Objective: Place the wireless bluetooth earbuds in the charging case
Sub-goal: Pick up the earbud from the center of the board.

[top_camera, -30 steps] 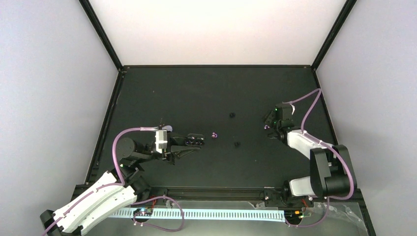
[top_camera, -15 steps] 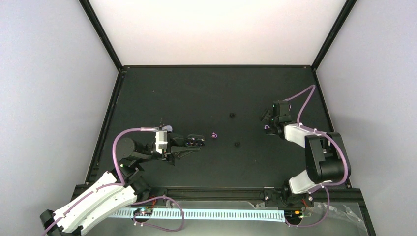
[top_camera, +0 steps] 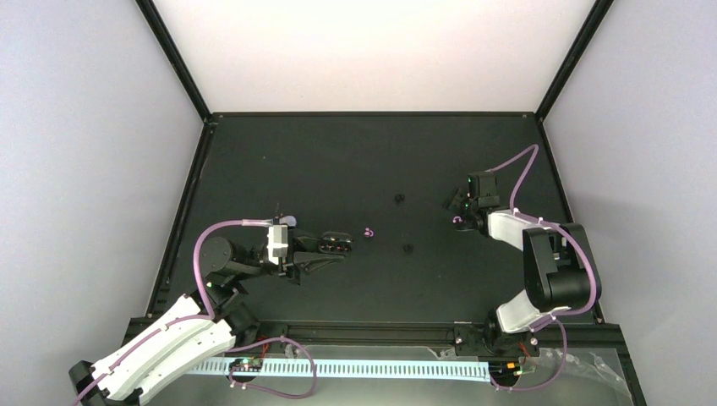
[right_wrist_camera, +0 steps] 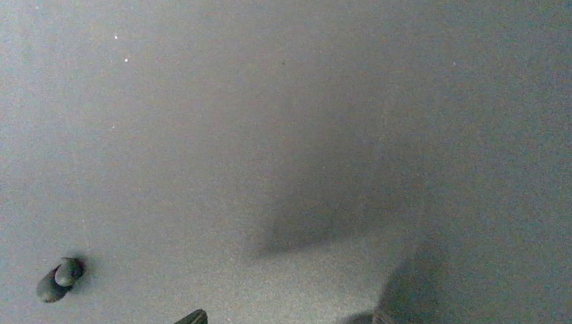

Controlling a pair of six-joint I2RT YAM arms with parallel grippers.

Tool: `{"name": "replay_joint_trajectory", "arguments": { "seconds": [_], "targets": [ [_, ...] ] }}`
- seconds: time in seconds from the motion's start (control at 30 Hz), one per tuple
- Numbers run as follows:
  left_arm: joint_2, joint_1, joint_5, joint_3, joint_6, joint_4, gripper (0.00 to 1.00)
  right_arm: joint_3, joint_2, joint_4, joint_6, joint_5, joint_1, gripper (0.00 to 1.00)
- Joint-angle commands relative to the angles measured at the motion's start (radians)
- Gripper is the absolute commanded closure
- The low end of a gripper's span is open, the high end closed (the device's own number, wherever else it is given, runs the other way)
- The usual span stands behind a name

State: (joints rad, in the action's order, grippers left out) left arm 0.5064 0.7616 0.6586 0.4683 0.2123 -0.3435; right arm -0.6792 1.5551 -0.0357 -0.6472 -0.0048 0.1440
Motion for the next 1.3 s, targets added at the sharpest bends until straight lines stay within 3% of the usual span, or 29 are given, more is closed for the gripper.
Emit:
{"name": "replay_joint_trajectory", "arguments": {
  "seconds": [0.0, 0.4, 0.6, 0.8, 1.27],
  "targets": [
    [0.006, 0.0, 0.019, 0.024, -0.019, -0.009, 0.98, 0.017, -0.029, 0.027, 0.01, -0.02, -0.008, 0.38],
    [0.008, 0.0, 0.02, 0.026, -0.017, -0.011, 0.98, 0.021, -0.066, 0.089, 0.052, -0.009, -0.006, 0.5],
    [0.01, -0.001, 0.023, 0.024, -0.014, -0.012, 0.98, 0.03, -0.1, 0.123, 0.066, 0.012, -0.006, 0.42],
    [0.011, -0.001, 0.025, 0.024, -0.013, -0.016, 0.99, 0.035, -0.15, 0.153, 0.113, 0.052, 0.011, 0.43],
    [0.01, 0.001, 0.042, 0.026, -0.01, -0.02, 0.98, -0.102, -0.018, 0.184, 0.165, 0.079, 0.04, 0.4]
  ]
}}
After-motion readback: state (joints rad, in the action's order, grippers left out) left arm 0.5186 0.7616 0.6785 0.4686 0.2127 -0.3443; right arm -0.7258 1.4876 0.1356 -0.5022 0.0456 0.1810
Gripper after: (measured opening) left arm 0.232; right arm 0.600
